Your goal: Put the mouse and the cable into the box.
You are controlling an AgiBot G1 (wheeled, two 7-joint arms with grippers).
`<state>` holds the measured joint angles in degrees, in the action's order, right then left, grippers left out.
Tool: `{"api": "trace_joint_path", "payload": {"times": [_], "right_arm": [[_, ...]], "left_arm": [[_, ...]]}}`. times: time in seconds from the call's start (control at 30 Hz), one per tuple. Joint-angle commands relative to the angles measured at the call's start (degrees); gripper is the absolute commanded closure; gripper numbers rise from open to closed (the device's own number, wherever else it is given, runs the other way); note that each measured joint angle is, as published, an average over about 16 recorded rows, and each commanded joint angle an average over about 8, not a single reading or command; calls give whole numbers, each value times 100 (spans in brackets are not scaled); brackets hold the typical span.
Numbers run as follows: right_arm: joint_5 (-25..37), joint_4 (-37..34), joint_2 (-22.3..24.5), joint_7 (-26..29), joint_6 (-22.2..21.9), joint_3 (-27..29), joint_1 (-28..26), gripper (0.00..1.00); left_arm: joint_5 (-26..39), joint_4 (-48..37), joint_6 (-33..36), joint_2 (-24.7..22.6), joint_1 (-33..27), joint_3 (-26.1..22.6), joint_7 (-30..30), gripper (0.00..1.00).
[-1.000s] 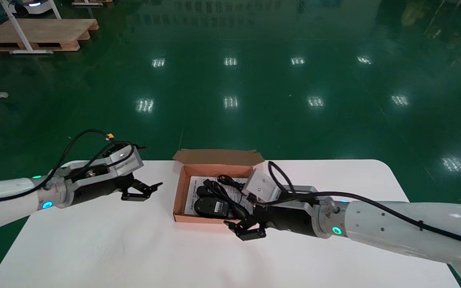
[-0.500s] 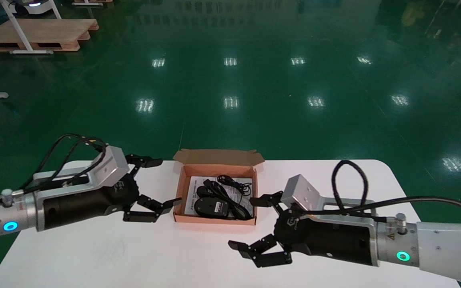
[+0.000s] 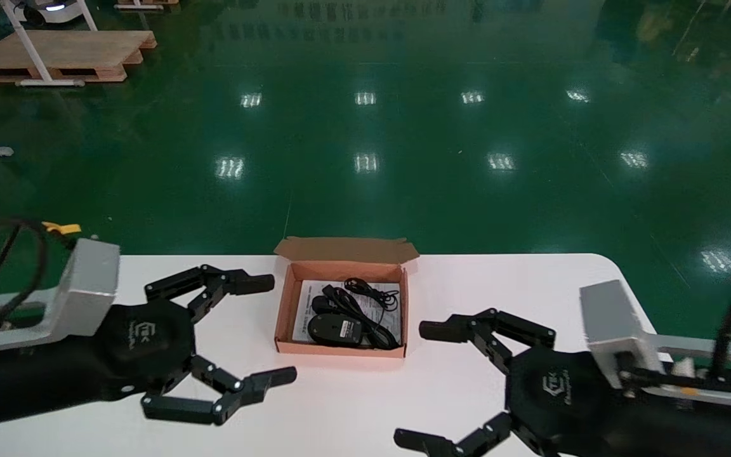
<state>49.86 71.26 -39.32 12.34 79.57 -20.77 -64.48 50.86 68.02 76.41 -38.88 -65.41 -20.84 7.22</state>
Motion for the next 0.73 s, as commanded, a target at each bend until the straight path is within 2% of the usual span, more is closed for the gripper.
{"api": "trace_joint_path", "payload": {"times": [0.03,0.2,0.33,0.73], "right_arm": [[-278,81,149,-55,212,165,101,0],[-749,214,399,-144,570,441,269,0],[-907,251,471,-159,679,523,317,0],[-890,248,464,-160,666,514,317,0]], "left_arm": [[-216,133,222,92,92,116,85,0],[-711,439,734,304,303,381,280,0],[-1002,620,1032,427,425,537,381,0],[-1026,630,1054,439,439,551,380,0]]}}
